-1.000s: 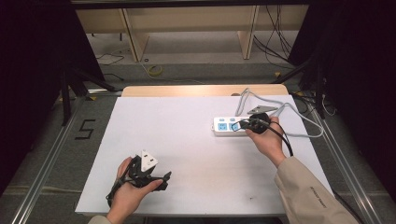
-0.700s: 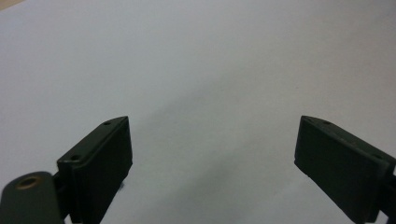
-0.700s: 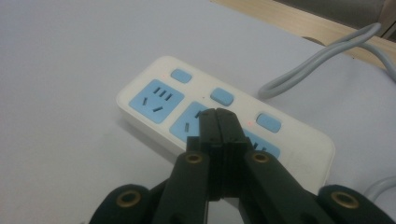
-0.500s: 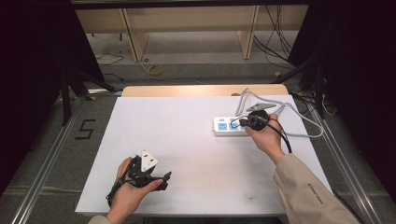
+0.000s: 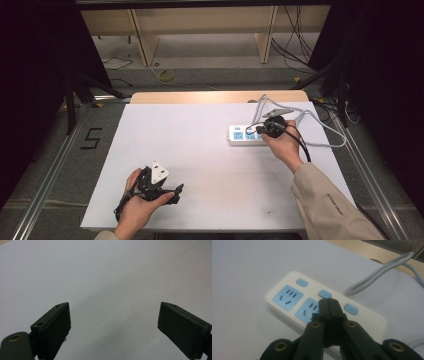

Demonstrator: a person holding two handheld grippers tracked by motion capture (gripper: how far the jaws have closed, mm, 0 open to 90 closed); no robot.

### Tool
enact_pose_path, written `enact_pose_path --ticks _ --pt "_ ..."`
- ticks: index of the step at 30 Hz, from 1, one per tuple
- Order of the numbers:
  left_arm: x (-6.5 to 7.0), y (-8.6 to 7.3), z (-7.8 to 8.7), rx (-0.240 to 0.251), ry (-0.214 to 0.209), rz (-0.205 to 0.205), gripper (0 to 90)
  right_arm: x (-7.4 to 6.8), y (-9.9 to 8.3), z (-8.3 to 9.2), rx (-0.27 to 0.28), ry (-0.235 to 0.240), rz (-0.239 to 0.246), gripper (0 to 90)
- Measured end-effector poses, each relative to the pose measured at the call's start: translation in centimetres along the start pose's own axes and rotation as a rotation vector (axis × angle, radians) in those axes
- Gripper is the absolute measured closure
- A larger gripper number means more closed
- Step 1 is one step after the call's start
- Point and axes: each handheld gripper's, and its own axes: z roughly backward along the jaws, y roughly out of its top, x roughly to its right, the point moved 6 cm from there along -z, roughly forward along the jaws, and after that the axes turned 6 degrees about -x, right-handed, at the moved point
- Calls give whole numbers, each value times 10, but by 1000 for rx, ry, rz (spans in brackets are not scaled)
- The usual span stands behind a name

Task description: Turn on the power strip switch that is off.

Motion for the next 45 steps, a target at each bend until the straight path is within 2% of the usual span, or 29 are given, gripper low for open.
enact_pose_path --ticks 33,45 --pt "1 0 0 0 -4 -1 111 0 15 -18 -26 -16 10 900" --pt "0 0 -1 0 -4 -5 112 2 18 -26 -40 -20 -6 900"
